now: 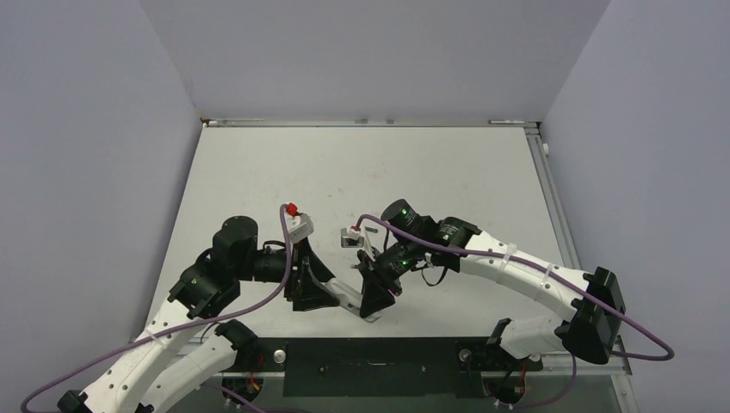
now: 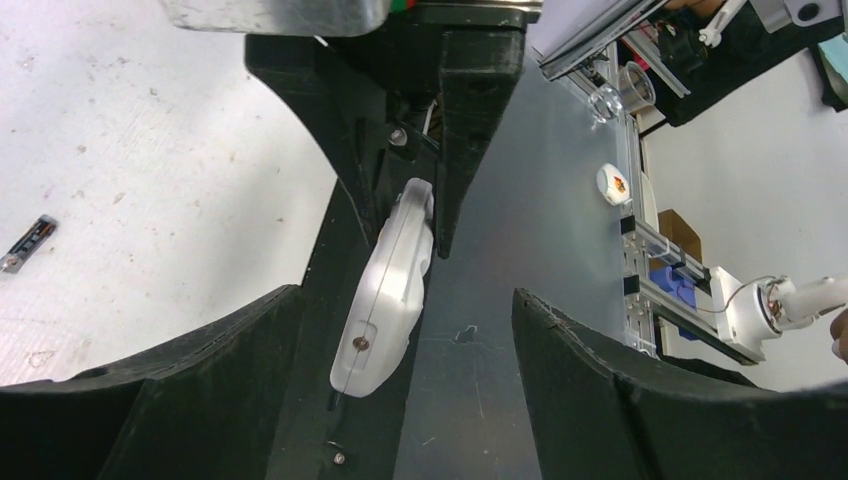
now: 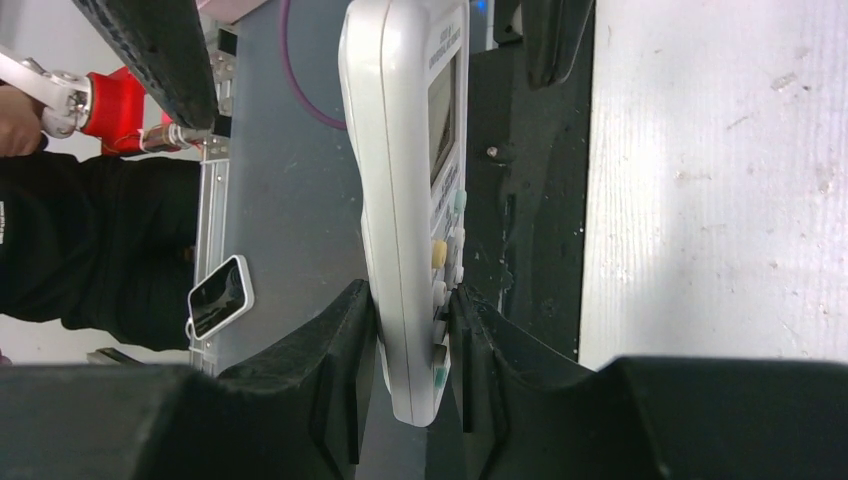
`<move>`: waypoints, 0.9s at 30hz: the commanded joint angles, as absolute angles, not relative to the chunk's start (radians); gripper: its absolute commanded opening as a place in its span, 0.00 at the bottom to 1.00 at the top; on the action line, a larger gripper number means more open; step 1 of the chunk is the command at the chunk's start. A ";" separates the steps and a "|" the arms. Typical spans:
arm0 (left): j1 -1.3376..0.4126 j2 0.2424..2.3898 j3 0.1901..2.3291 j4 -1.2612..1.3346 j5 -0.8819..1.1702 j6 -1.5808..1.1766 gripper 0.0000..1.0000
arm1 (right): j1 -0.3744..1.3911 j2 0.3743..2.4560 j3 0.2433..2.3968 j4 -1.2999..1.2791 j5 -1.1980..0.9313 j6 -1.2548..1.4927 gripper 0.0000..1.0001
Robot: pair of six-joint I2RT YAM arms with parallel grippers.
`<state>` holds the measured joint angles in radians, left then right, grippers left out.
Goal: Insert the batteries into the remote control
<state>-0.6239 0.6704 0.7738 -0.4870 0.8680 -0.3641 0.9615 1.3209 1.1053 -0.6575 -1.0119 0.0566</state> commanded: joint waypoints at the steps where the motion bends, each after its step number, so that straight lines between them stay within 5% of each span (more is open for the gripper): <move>1: -0.645 0.667 0.776 -0.414 0.922 -0.371 0.72 | 0.954 1.308 1.140 -0.558 -1.109 0.071 0.09; 27: -0.716 0.682 0.726 -0.344 0.907 -0.390 0.34 | 0.954 1.295 1.137 -0.530 -1.122 0.101 0.09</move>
<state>-0.7040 0.6804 0.7269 -0.3977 0.8974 -0.4038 0.9615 1.3209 1.1053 -0.5823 -1.0939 0.1173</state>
